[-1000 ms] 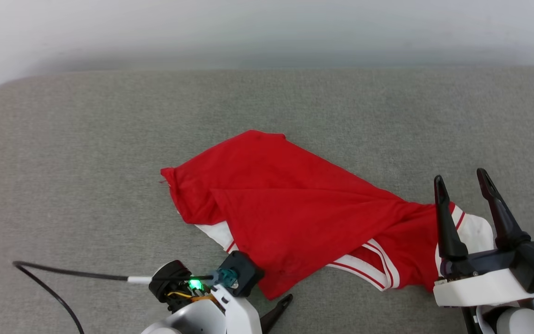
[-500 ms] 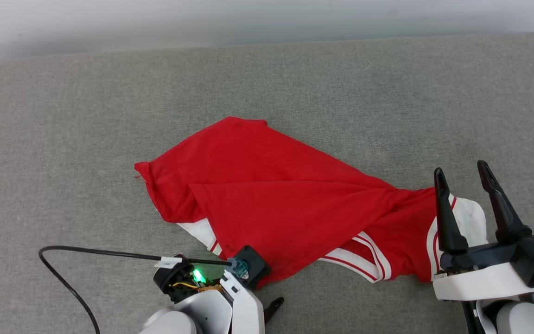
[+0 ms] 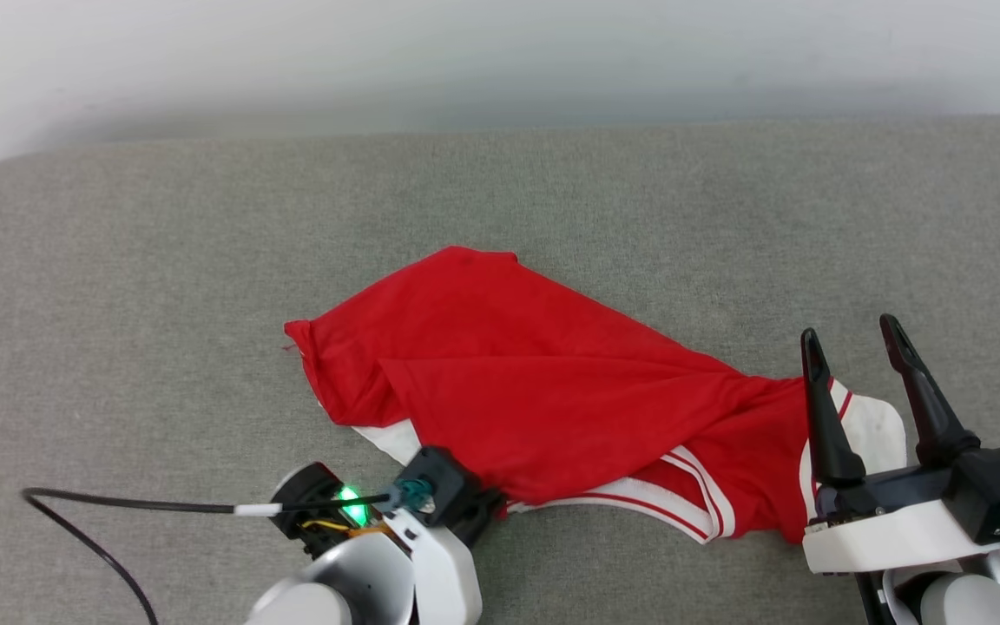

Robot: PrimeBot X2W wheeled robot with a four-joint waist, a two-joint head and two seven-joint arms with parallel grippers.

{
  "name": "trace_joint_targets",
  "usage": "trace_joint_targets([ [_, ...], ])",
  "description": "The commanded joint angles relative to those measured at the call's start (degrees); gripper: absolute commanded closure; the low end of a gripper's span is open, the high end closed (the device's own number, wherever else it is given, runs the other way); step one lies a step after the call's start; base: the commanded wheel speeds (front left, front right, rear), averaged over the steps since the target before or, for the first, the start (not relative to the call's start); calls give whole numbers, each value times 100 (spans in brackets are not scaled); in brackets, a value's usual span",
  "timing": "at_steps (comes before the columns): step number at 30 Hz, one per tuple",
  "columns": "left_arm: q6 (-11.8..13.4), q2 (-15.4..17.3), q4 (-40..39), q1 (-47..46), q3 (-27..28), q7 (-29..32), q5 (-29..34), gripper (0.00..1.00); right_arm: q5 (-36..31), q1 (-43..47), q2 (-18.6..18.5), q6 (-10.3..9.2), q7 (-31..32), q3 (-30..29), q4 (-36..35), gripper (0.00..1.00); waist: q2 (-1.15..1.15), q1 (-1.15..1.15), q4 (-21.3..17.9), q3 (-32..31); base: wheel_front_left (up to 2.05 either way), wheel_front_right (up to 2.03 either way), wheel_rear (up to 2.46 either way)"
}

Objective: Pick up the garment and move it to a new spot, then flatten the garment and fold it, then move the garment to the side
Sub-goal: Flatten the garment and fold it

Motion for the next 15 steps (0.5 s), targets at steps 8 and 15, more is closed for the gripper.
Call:
trace_joint_targets([
  [8,440,430,-1293,-374,727,-376,227,100,126,93,5,-3,-13,29,0,0,0,0,-118,-302,0,0,0],
  [15,257,647,-1446,-1684,1129,13,398,100,262,-97,5,-3,-13,104,-61,0,0,0,-621,8,0,0,0],
])
